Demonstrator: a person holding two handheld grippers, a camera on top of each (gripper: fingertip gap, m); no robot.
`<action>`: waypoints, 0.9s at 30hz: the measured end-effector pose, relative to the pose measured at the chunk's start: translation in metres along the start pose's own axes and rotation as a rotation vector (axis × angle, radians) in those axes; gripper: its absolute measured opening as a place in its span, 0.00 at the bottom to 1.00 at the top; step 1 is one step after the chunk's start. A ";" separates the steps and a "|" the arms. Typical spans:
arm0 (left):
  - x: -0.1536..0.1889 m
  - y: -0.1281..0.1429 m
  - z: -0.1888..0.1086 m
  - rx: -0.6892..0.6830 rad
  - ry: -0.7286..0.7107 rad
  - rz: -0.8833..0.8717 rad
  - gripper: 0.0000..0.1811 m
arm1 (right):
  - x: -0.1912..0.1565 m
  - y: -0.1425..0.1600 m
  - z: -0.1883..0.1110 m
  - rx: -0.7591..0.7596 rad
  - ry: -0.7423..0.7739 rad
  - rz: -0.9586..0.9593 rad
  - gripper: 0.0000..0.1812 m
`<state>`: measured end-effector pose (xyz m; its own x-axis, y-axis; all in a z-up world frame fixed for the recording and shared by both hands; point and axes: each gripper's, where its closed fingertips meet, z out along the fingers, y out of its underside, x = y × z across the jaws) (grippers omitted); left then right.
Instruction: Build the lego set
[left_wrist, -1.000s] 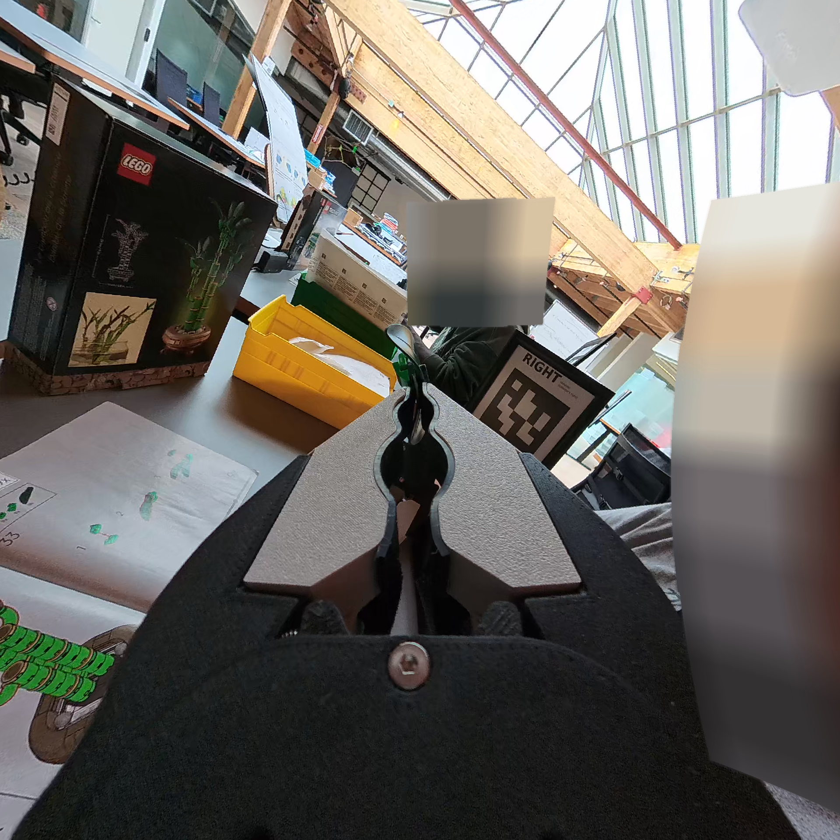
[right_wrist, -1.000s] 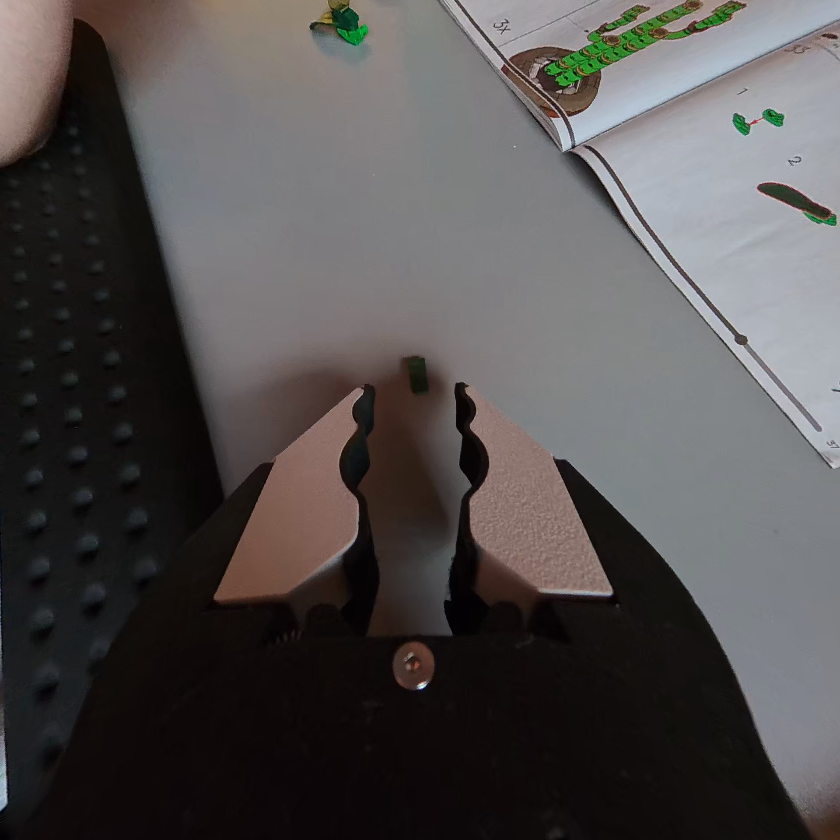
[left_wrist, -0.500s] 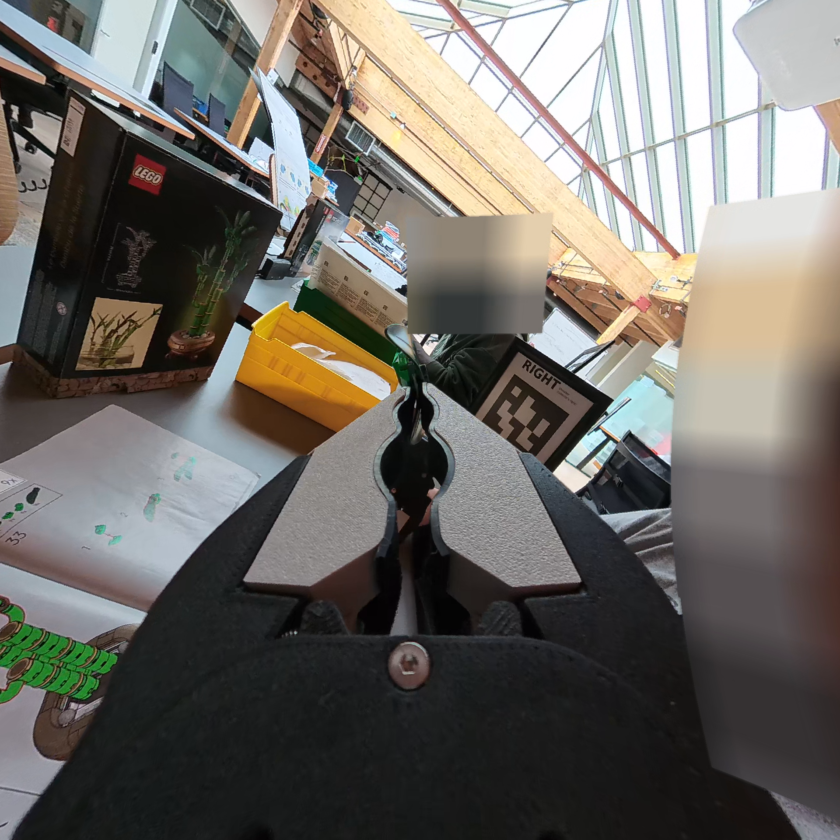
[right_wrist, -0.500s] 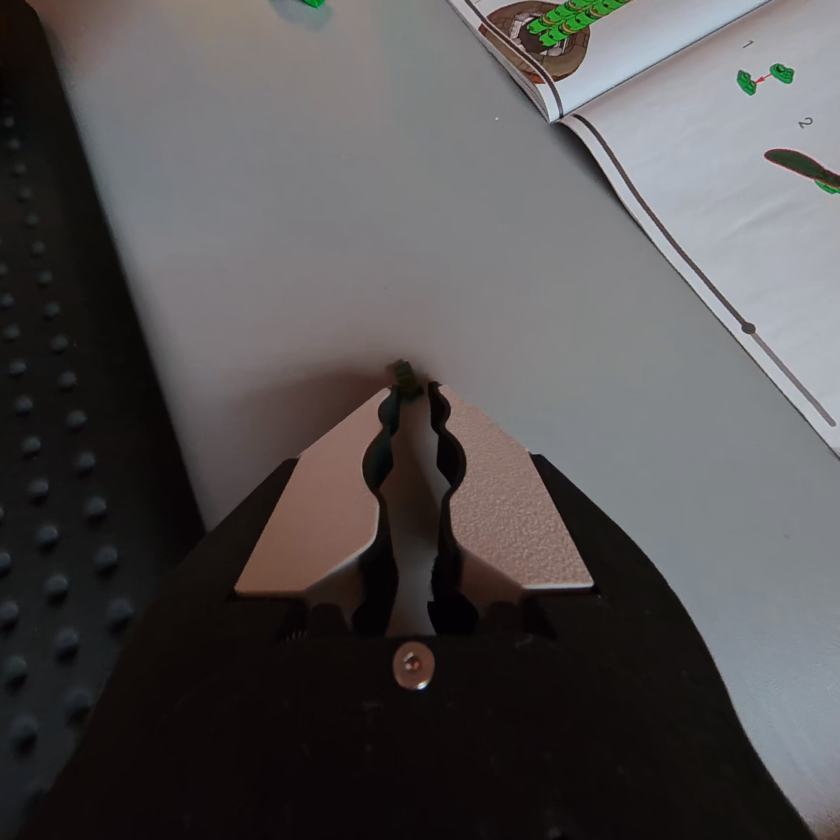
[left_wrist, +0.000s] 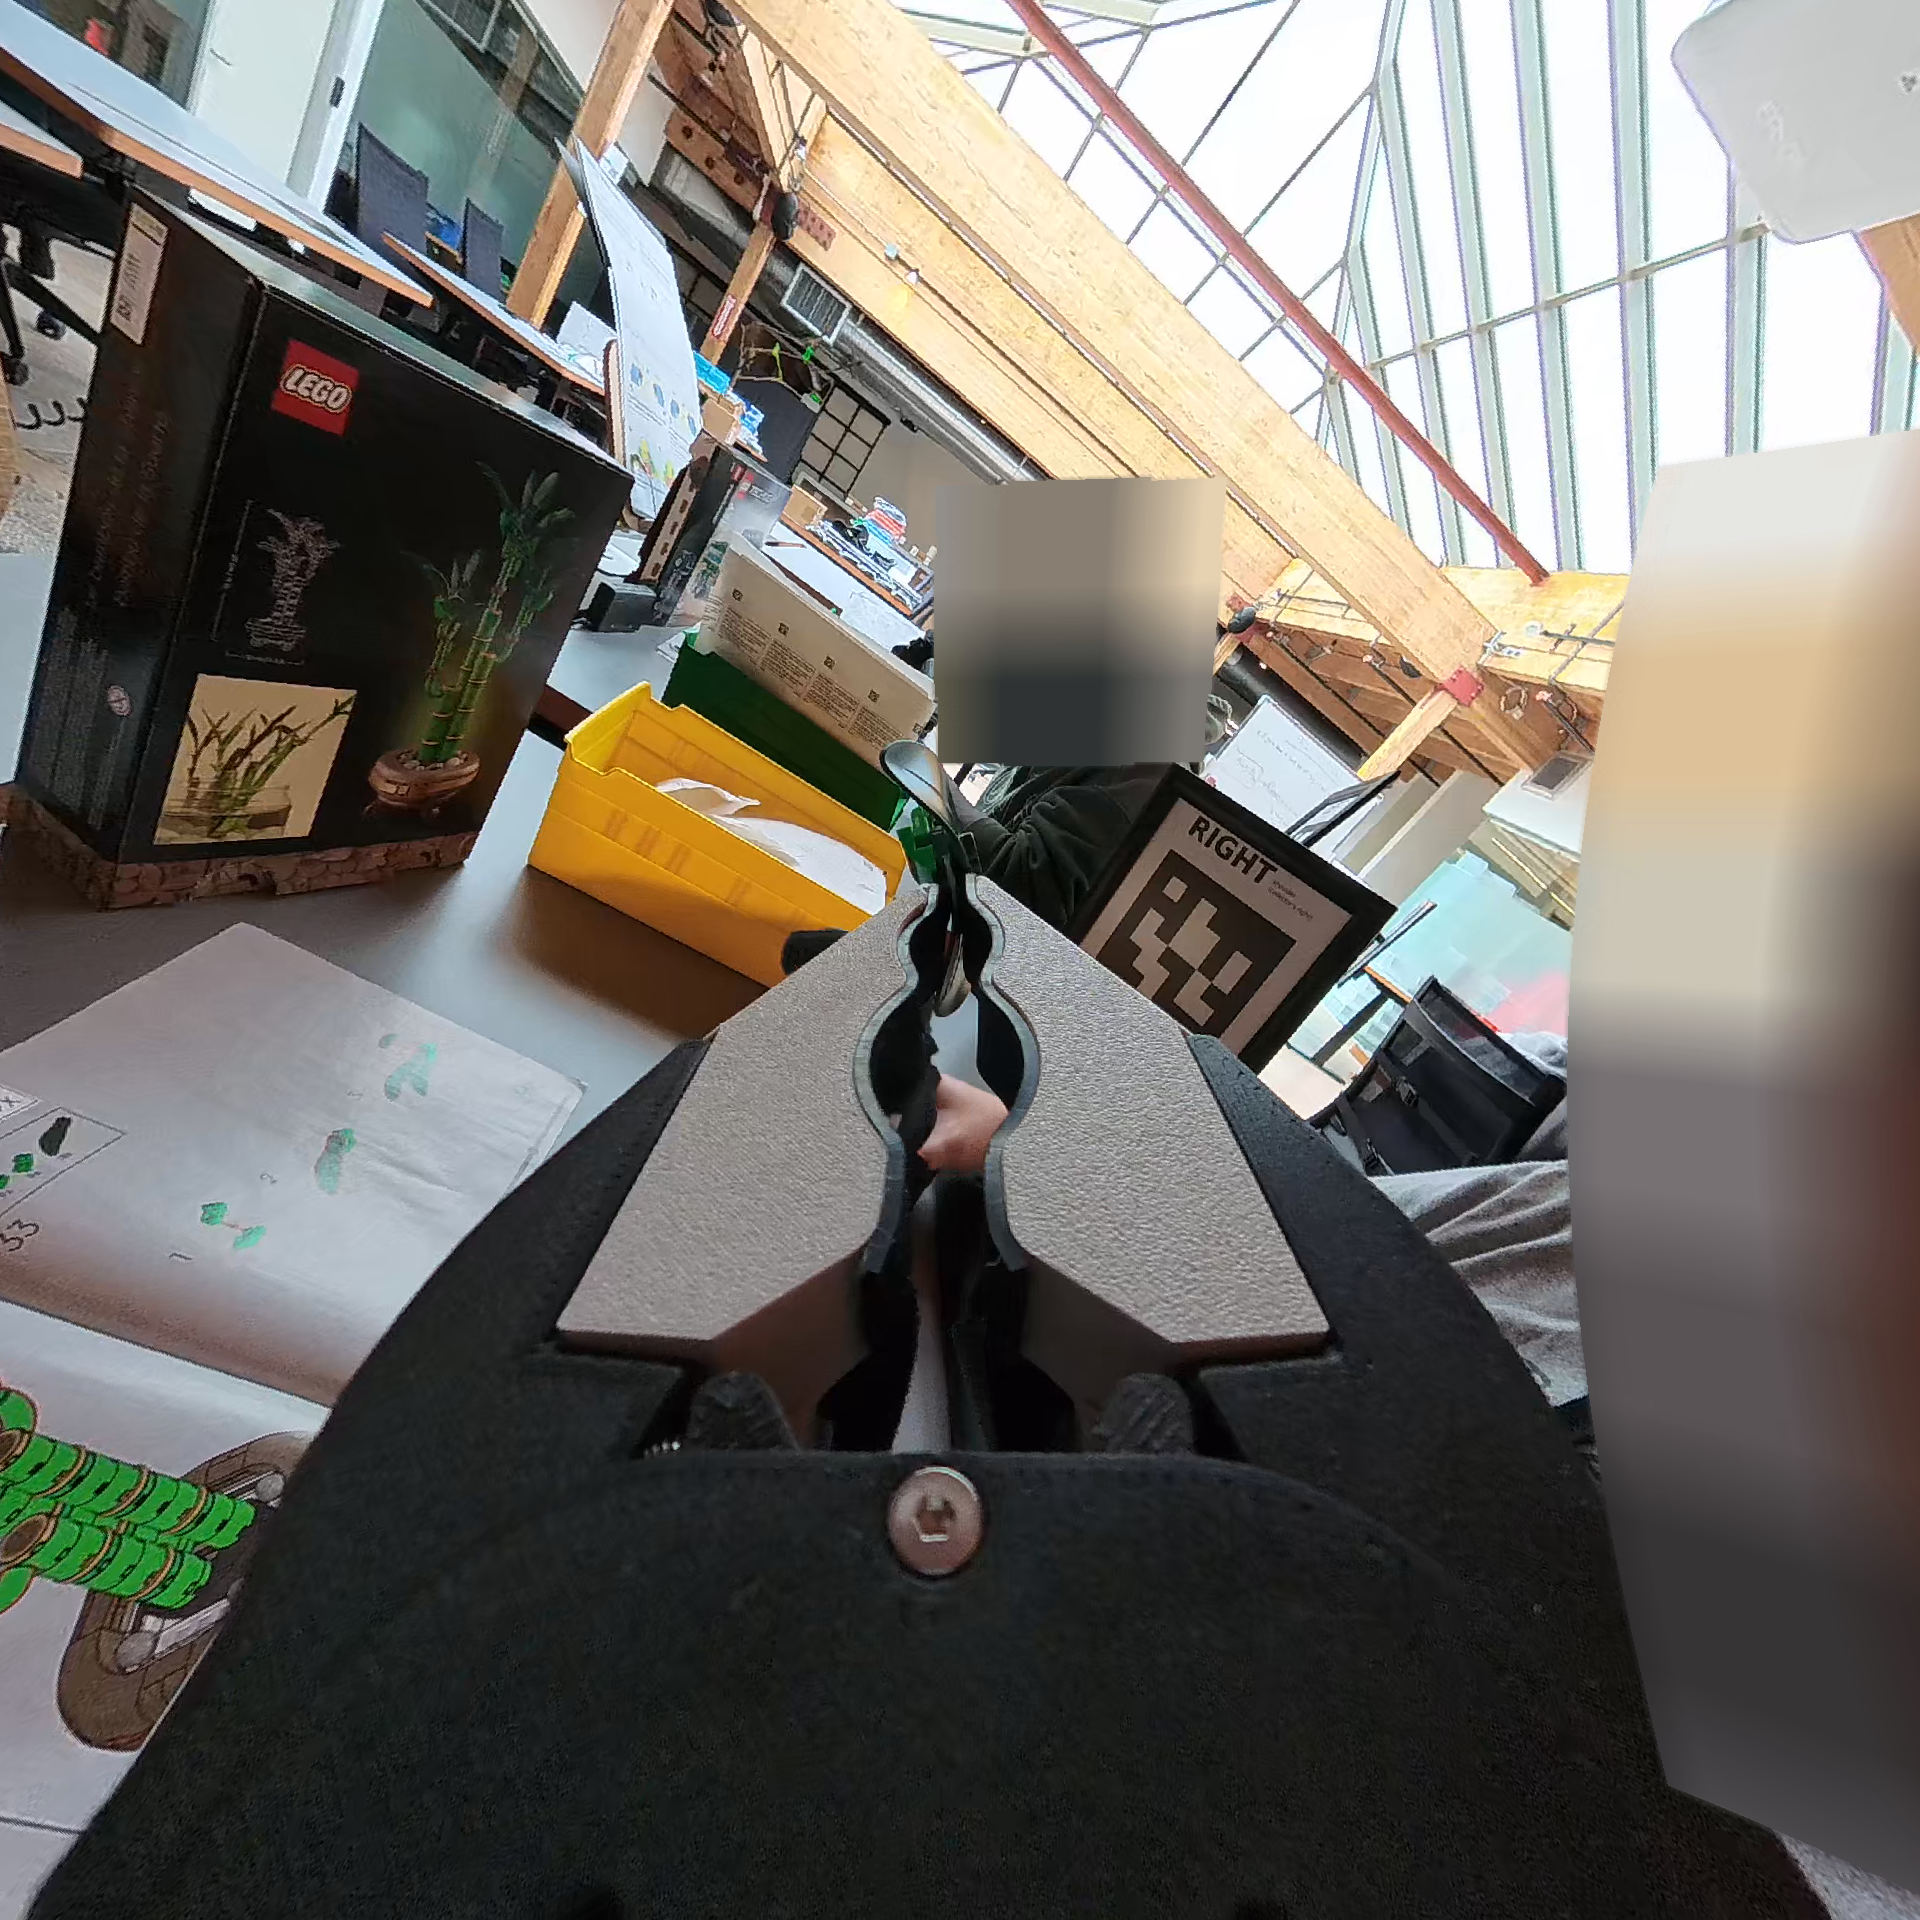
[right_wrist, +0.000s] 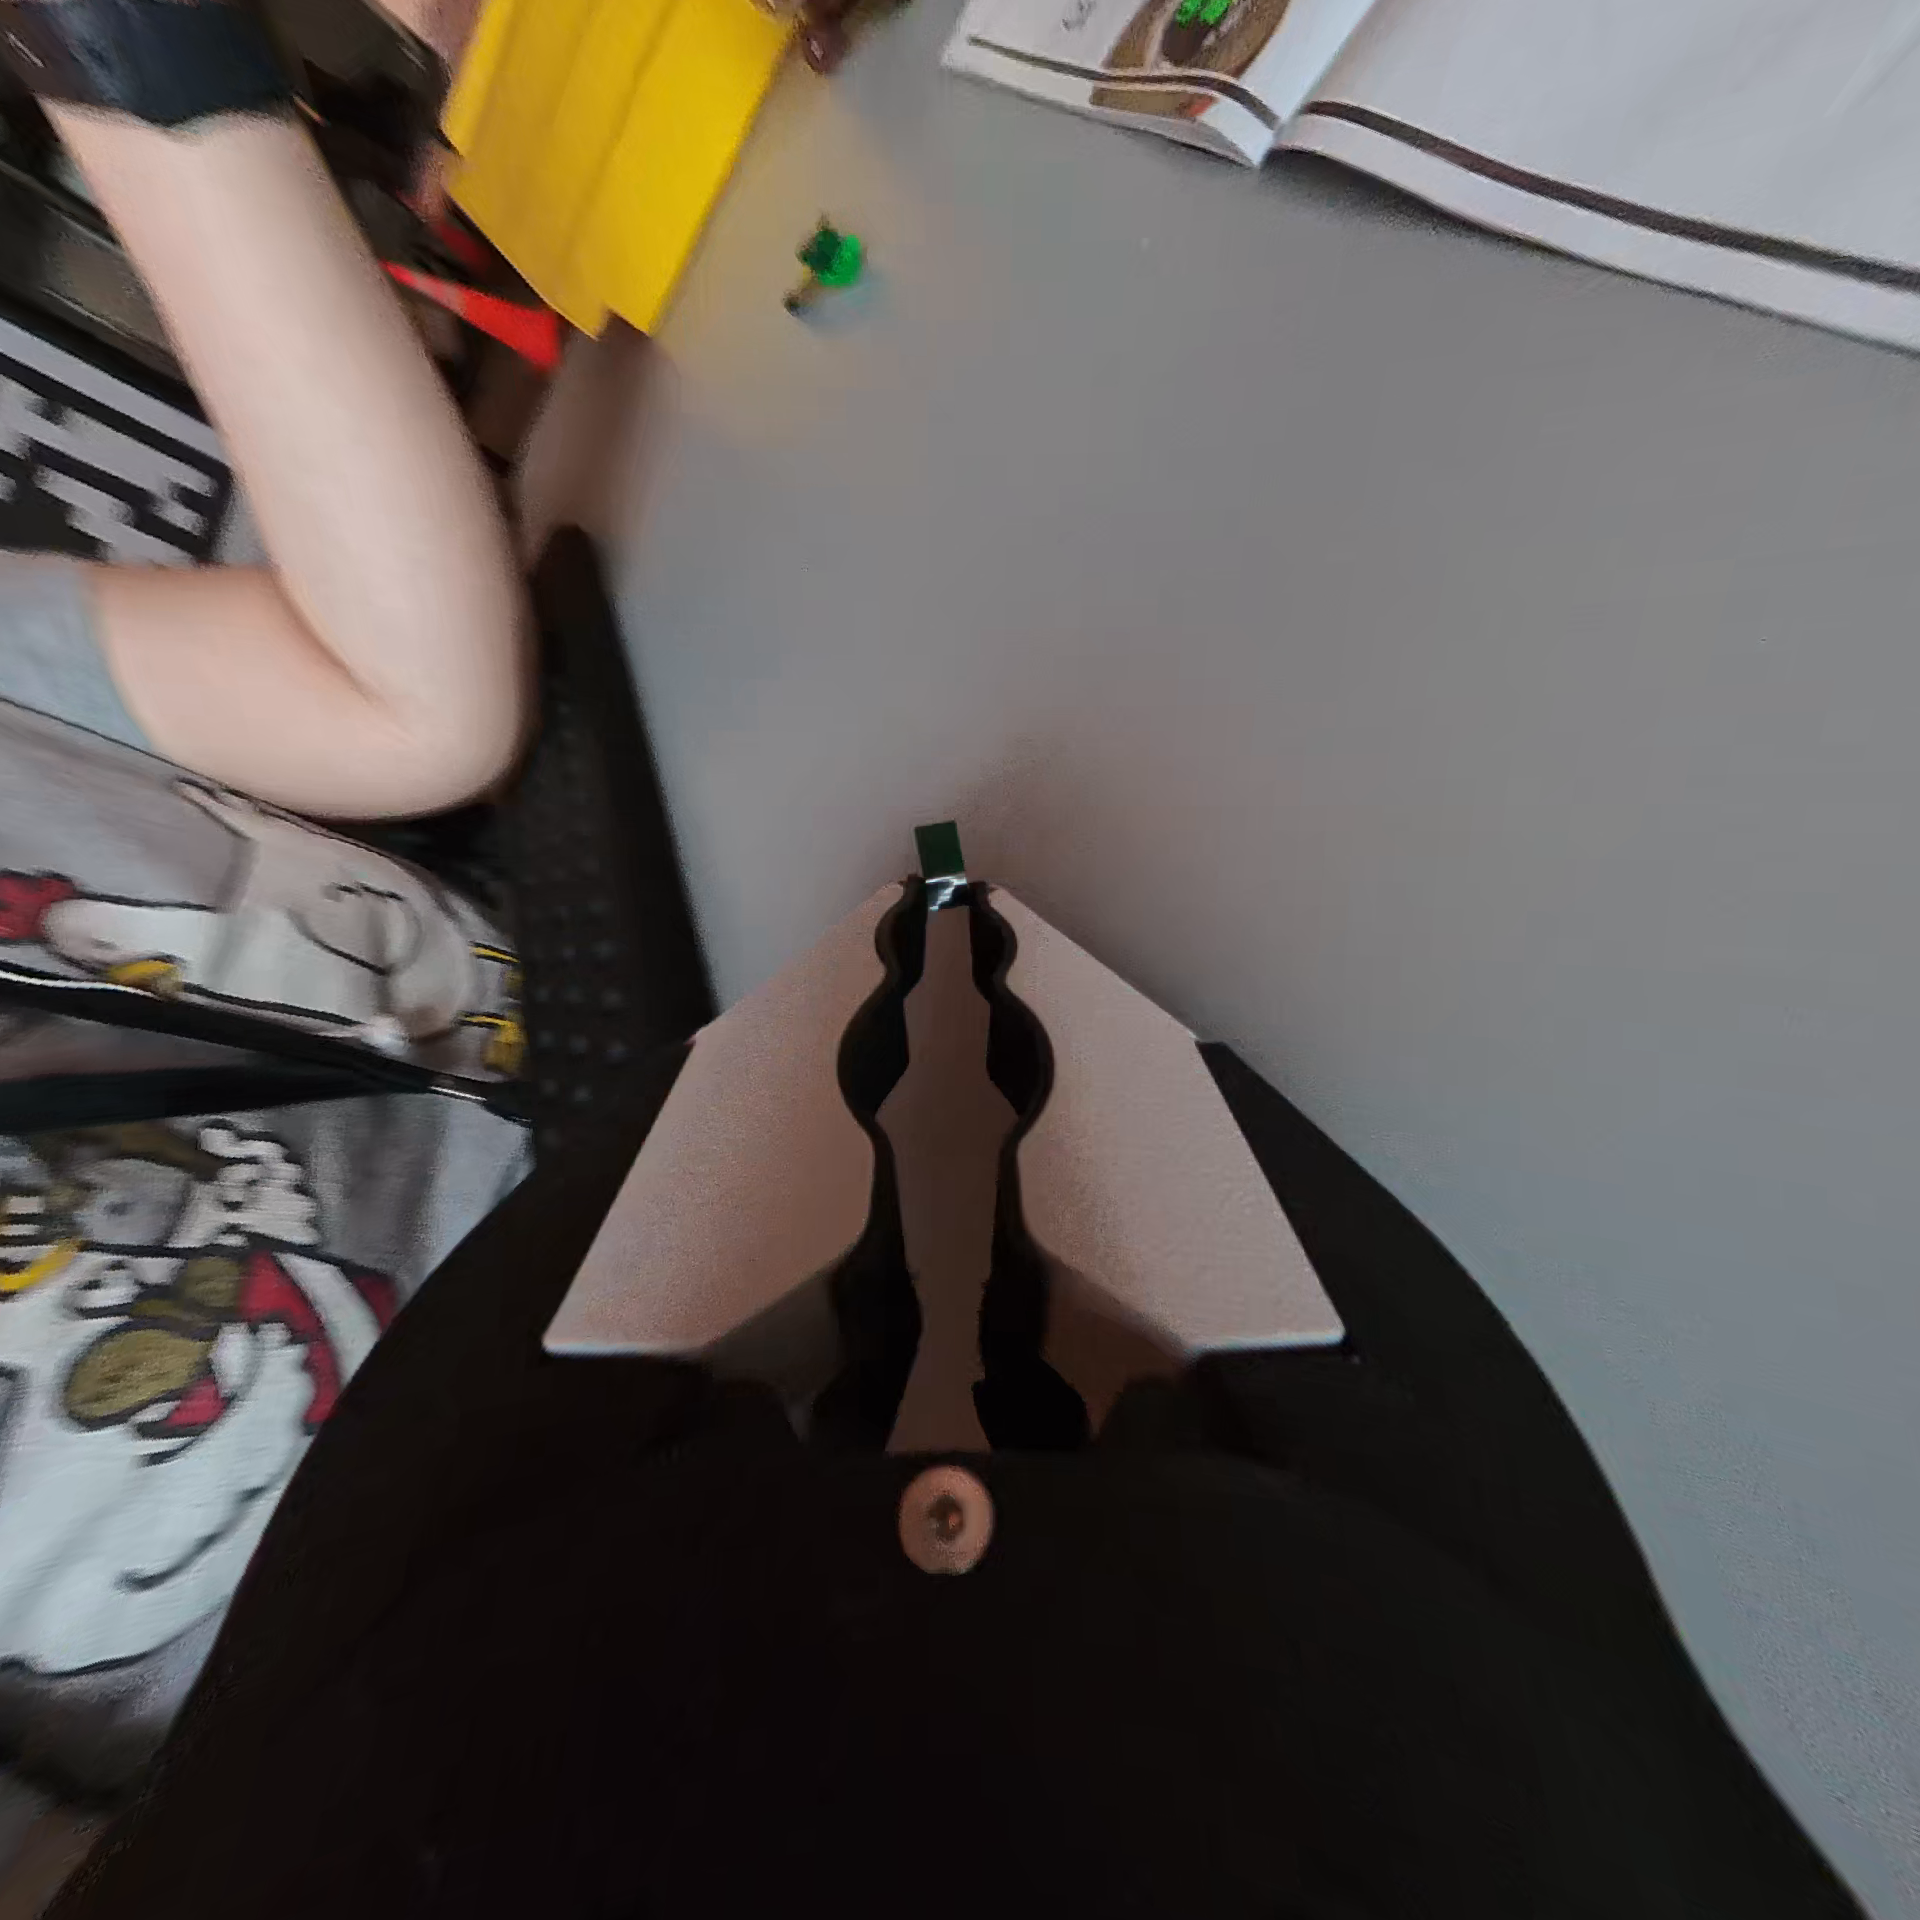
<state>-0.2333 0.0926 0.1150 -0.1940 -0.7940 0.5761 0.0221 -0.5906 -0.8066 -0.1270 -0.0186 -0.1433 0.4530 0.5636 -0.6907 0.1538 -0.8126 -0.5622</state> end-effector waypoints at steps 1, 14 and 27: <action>0.000 0.000 0.000 -0.001 -0.001 -0.001 0.00 | -0.005 -0.005 -0.002 0.028 -0.065 0.056 0.04; -0.001 0.001 0.001 -0.009 -0.009 0.002 0.00 | 0.002 -0.006 -0.002 0.055 -0.080 0.141 0.04; 0.000 0.001 0.001 -0.009 -0.010 0.003 0.00 | 0.018 -0.003 0.013 -0.036 0.413 -0.448 0.13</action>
<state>-0.2321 0.0917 0.1141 -0.1840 -0.7972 0.5750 0.0136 -0.5870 -0.8095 -0.1304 -0.0042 -0.1600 0.6395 0.7534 -0.1531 0.4345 -0.5185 -0.7365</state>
